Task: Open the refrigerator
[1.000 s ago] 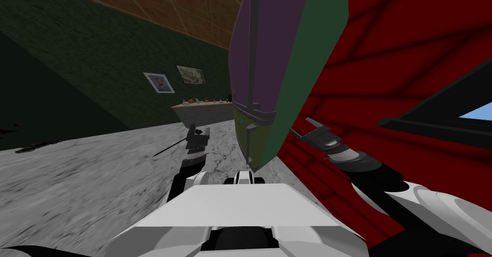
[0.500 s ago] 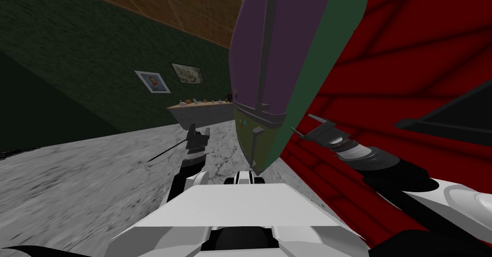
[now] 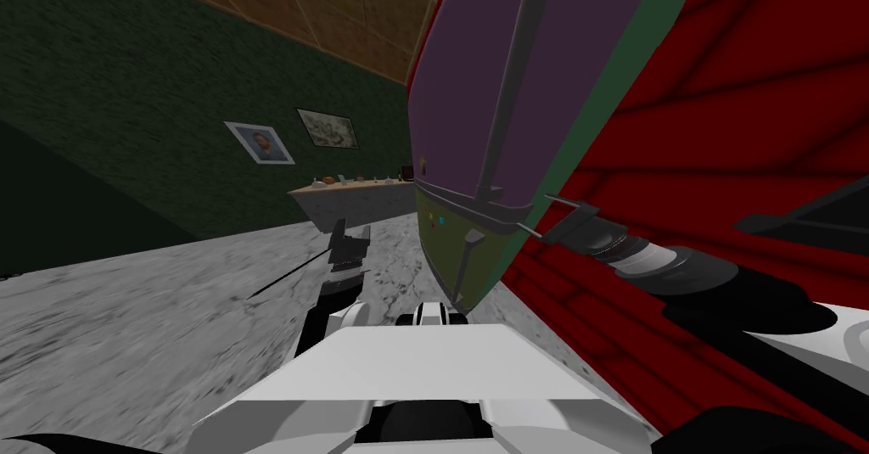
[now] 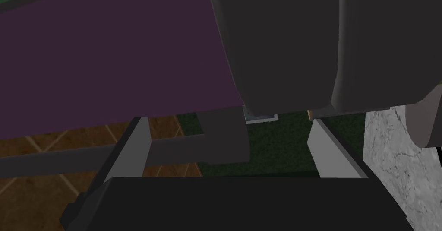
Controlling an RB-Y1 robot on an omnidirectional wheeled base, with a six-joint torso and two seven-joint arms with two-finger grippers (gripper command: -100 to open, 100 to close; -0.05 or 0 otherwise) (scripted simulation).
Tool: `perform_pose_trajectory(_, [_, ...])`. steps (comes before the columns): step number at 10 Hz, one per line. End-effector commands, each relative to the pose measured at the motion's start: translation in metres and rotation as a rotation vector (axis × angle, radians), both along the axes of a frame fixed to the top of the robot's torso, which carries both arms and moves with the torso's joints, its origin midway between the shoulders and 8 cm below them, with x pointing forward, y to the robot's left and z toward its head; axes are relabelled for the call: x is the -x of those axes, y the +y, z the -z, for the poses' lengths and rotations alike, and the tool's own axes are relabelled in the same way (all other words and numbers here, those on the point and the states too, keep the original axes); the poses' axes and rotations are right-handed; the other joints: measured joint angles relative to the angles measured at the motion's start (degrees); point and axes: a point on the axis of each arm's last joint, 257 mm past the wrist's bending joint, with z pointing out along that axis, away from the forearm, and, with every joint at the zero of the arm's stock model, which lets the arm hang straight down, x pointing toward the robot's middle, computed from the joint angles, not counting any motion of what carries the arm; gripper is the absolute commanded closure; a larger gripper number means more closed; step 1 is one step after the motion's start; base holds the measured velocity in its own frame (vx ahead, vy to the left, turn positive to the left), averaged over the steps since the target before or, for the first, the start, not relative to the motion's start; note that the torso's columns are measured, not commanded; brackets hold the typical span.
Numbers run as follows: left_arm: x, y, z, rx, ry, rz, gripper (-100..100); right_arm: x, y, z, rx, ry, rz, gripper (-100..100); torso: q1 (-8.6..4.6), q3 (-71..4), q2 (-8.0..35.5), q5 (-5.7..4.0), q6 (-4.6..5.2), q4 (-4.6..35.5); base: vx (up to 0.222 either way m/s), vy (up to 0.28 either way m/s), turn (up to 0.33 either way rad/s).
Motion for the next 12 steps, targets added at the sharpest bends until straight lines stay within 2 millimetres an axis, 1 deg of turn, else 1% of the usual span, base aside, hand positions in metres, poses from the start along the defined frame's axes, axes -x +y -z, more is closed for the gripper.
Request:
perform_pose_trajectory(1, [0.000, 0.000, 0.000, 0.000, 0.000, 0.000, 0, 0.000, 0.004, -0.008, 0.128, -0.029, 0.004, -100, -0.02, 0.0, 0.1, 0.00, 0.00, 0.0, 0.070, 0.118, -0.064])
perform_pose_trajectory(4, [0.000, 0.000, 0.000, 0.000, 0.000, 0.000, 0, 0.000, 0.011, -0.016, 0.257, -0.060, 0.002, -100, 0.40, -0.4, -0.4, 0.29, -0.34, -0.1, 0.058, 0.087, -0.053])
perform_pose_trajectory(5, [0.000, 0.000, 0.000, 0.000, 0.000, 0.000, 0, 0.000, 0.012, -0.017, 0.275, -0.065, 0.002, -100, 0.63, -0.5, -0.6, 0.41, -0.43, -0.1, 0.034, 0.086, -0.048])
perform_pose_trajectory(6, [0.000, 0.000, 0.000, 0.000, 0.000, 0.000, 0, 0.000, 0.009, -0.011, 0.257, -0.047, 0.001, -100, 0.83, -0.6, -0.6, 0.52, -0.53, -0.1, -0.006, 0.026, -0.053])
perform_pose_trajectory(7, [0.000, 0.000, 0.000, 0.000, 0.000, 0.000, 0, 0.000, 0.008, -0.010, 0.260, -0.044, 0.002, -100, 0.68, -0.6, -0.6, 0.44, -0.48, -0.1, -0.021, -0.005, -0.041])
perform_pose_trajectory(8, [0.000, 0.000, 0.000, 0.000, 0.000, 0.000, 0, 0.000, 0.008, -0.009, 0.259, -0.039, 0.002, 100, 0.46, -0.5, -0.5, 0.30, -0.39, -0.1, -0.017, -0.003, -0.020])
perform_pose_trajectory(9, [0.000, 0.000, 0.000, 0.000, 0.000, 0.000, 0, -0.002, -0.004, -0.008, 0.258, -0.034, 0.030, 100, 0.31, -0.4, -0.4, 0.20, -0.24, -0.1, -0.021, 0.176, -0.070])
perform_pose_trajectory(10, [0.000, 0.000, 0.000, 0.000, 0.000, 0.000, 0, -0.002, -0.004, -0.008, 0.258, -0.034, 0.030, 100, 0.70, -0.2, -0.2, 0.23, -0.08, 0.0, -0.026, 0.254, -0.045])
perform_pose_trajectory(11, [0.000, 0.000, 0.000, 0.000, 0.000, 0.000, 0, -0.004, -0.015, -0.009, 0.257, -0.031, 0.059, 100, 0.63, 0.0, 0.0, 0.24, -0.03, 0.0, -0.044, 0.304, -0.054])
perform_pose_trajectory(12, [0.000, 0.000, 0.000, 0.000, 0.000, 0.000, 0, -0.004, -0.015, -0.009, 0.257, -0.031, 0.059, 100, 0.47, 0.1, 0.1, 0.16, 0.01, 0.0, -0.053, 0.291, -0.038])
